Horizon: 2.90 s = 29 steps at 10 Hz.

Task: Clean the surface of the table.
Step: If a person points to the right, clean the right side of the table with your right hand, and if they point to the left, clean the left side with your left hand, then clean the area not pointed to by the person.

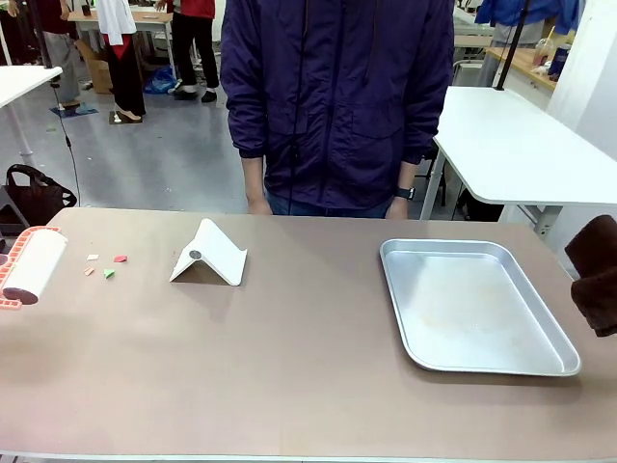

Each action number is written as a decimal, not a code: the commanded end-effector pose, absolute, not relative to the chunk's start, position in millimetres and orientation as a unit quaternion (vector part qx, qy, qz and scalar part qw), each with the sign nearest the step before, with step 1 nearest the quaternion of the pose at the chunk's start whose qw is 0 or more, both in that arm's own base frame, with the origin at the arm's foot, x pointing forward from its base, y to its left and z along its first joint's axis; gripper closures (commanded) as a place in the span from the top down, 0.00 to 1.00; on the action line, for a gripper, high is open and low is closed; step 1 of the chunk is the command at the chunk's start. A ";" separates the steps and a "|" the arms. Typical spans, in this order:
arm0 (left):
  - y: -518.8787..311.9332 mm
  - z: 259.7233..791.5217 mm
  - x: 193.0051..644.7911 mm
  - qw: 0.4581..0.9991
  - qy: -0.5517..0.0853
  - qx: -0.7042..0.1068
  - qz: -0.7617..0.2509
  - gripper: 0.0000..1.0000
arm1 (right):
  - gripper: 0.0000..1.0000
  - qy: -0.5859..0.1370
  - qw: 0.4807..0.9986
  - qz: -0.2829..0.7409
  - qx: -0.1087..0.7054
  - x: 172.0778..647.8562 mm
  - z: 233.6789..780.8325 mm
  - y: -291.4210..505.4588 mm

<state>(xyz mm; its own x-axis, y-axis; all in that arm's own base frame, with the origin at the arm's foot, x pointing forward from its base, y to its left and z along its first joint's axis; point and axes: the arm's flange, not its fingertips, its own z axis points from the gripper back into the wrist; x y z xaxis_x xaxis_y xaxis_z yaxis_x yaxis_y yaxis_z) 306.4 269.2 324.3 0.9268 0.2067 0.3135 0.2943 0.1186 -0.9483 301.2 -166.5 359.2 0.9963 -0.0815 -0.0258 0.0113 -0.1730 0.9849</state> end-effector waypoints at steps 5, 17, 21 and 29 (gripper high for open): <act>267.8 327.6 304.8 0.722 -0.190 -0.665 -0.033 0.04 | 0.12 -0.023 0.643 -0.036 0.765 301.2 359.2 -166.5; 267.8 327.6 304.8 0.722 -0.190 -0.665 -0.033 0.04 | 0.12 -0.023 0.643 -0.036 0.765 301.2 359.2 -166.5; 257.5 333.6 316.7 0.774 -0.189 -0.603 0.034 0.22 | 0.12 -0.023 0.643 -0.036 0.765 301.2 359.2 -166.5; 267.8 339.5 404.6 0.857 -0.204 -0.427 0.205 0.22 | 0.12 -0.023 0.643 -0.036 0.765 301.2 359.2 -166.5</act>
<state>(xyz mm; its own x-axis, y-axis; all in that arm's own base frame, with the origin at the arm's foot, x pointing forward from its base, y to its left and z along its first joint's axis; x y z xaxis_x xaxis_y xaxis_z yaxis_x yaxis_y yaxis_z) 404.0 275.3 340.2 0.8298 0.5264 0.1852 -0.1521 0.5327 -0.8325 302.0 -166.8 355.2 0.9956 -0.0872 -0.0334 0.0183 -0.1690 0.9855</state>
